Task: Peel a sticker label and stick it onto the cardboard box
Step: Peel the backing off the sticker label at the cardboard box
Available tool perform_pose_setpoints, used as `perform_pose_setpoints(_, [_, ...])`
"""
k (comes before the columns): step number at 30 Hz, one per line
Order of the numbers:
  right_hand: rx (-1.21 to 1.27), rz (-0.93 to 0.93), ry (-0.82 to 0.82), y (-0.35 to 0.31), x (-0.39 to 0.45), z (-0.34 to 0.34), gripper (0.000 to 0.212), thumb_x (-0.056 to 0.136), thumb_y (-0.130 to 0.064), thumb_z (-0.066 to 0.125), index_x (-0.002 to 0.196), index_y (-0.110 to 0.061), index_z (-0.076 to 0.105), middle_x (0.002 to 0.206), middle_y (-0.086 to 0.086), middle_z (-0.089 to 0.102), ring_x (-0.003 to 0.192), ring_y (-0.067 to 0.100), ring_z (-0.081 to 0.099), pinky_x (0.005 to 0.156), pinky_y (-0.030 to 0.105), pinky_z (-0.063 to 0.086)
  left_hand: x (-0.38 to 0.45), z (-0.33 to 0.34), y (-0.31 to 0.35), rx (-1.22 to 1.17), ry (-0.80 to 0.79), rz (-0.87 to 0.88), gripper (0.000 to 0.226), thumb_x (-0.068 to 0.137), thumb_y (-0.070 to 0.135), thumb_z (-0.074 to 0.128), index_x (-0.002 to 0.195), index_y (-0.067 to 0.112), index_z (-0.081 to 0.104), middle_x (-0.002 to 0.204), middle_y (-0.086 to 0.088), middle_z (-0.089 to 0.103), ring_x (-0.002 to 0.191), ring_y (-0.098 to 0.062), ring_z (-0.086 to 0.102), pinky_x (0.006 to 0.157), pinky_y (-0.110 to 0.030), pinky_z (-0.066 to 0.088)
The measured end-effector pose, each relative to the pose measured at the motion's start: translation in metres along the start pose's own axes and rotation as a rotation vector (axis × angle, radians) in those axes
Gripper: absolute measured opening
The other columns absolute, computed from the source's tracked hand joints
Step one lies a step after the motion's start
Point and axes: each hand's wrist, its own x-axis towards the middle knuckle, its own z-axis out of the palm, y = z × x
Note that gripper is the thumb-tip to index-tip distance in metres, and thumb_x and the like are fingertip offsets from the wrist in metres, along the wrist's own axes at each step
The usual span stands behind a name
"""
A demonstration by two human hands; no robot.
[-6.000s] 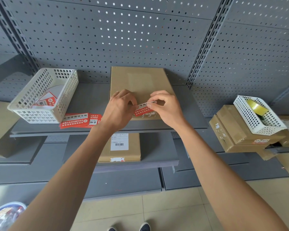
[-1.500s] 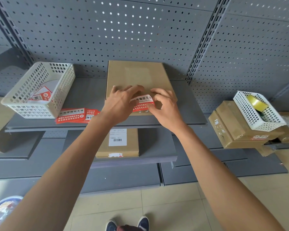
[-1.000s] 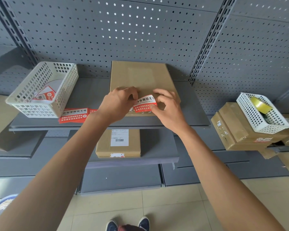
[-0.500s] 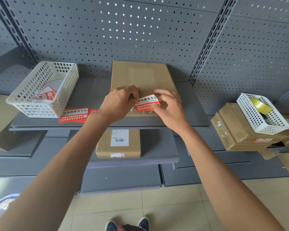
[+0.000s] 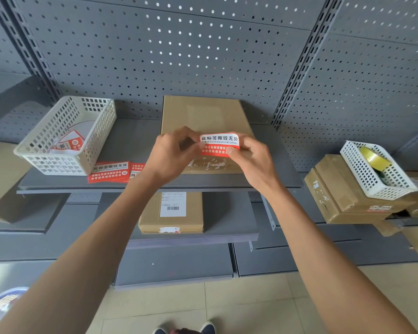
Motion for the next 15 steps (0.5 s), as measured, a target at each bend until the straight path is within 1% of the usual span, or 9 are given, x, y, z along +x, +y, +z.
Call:
perform_pose_setpoints(2, [0.04,0.013,-0.032,-0.003,-0.002,0.0,0.02,0.089,-0.017,0.067,0.107,-0.022,0.074,0.123,-0.01,0.07,0.115,0.01,0.065,0.104,0.04,0.052,-0.004,0.003,-0.001,-0.018,0.044,-0.003,0.017,0.092,0.037,0.07,0.094,0.021,0.068,0.082,0.002,0.074,0.073,-0.02,0.068,0.066,-0.035,0.057])
perform_pose_setpoints(3, [0.056,0.018,-0.051,-0.004,-0.002,0.0,0.02,0.089,-0.016,0.068,0.108,-0.021,0.073,0.123,-0.009,0.071,0.115,0.011,0.066,0.104,0.041,0.052,-0.006,0.004,-0.003,-0.021,0.063,-0.005,0.018,0.093,0.038,0.069,0.093,0.02,0.068,0.082,0.001,0.073,0.073,-0.02,0.068,0.066,-0.035,0.057])
perform_pose_setpoints(5, [0.079,0.02,-0.062,-0.008,-0.002,0.001,0.02,0.09,-0.017,0.069,0.108,-0.023,0.073,0.121,-0.009,0.072,0.115,0.012,0.067,0.104,0.041,0.052,-0.007,0.005,-0.003,-0.061,0.105,-0.018,0.016,0.092,0.043,0.068,0.089,0.026,0.067,0.084,0.001,0.073,0.077,-0.02,0.069,0.069,-0.037,0.057])
perform_pose_setpoints(7, [0.121,0.021,-0.047,-0.013,-0.003,0.001,0.017,0.092,-0.017,0.069,0.105,-0.026,0.074,0.119,-0.01,0.073,0.115,0.012,0.067,0.106,0.037,0.05,-0.009,0.003,0.0,-0.122,0.136,-0.046,0.013,0.091,0.045,0.068,0.085,0.033,0.066,0.085,0.005,0.073,0.079,-0.016,0.07,0.068,-0.034,0.057])
perform_pose_setpoints(9, [0.192,0.025,-0.007,-0.018,-0.005,0.0,0.015,0.094,-0.014,0.068,0.105,-0.02,0.076,0.118,-0.005,0.074,0.113,0.011,0.068,0.102,0.03,0.052,-0.011,0.001,0.004,-0.174,0.145,-0.075,0.013,0.092,0.039,0.069,0.082,0.032,0.066,0.079,0.013,0.073,0.072,-0.008,0.069,0.065,-0.027,0.054])
perform_pose_setpoints(11, [0.244,0.029,0.048,-0.021,-0.008,0.001,0.014,0.095,-0.011,0.067,0.106,-0.012,0.075,0.116,0.002,0.074,0.107,0.009,0.07,0.097,0.025,0.053,-0.012,-0.001,0.009,-0.197,0.141,-0.078,0.014,0.094,0.036,0.068,0.085,0.025,0.067,0.076,0.013,0.072,0.065,-0.004,0.066,0.06,-0.022,0.051])
perform_pose_setpoints(13, [0.276,0.03,0.084,-0.022,-0.01,0.002,0.014,0.095,-0.01,0.067,0.106,-0.01,0.075,0.112,0.003,0.075,0.102,0.008,0.072,0.093,0.022,0.053,-0.013,-0.002,0.013,-0.205,0.138,-0.062,0.017,0.095,0.035,0.067,0.088,0.02,0.067,0.073,0.013,0.069,0.054,-0.001,0.058,0.052,-0.017,0.042])
perform_pose_setpoints(15, [0.292,0.036,0.115,-0.021,-0.011,0.004,0.015,0.094,-0.012,0.068,0.106,-0.007,0.076,0.109,0.002,0.076,0.102,0.01,0.073,0.092,0.023,0.054,-0.014,-0.002,0.014,-0.202,0.128,-0.062,0.017,0.095,0.035,0.067,0.088,0.02,0.067,0.073,0.012,0.068,0.047,0.001,0.05,0.048,-0.013,0.034])
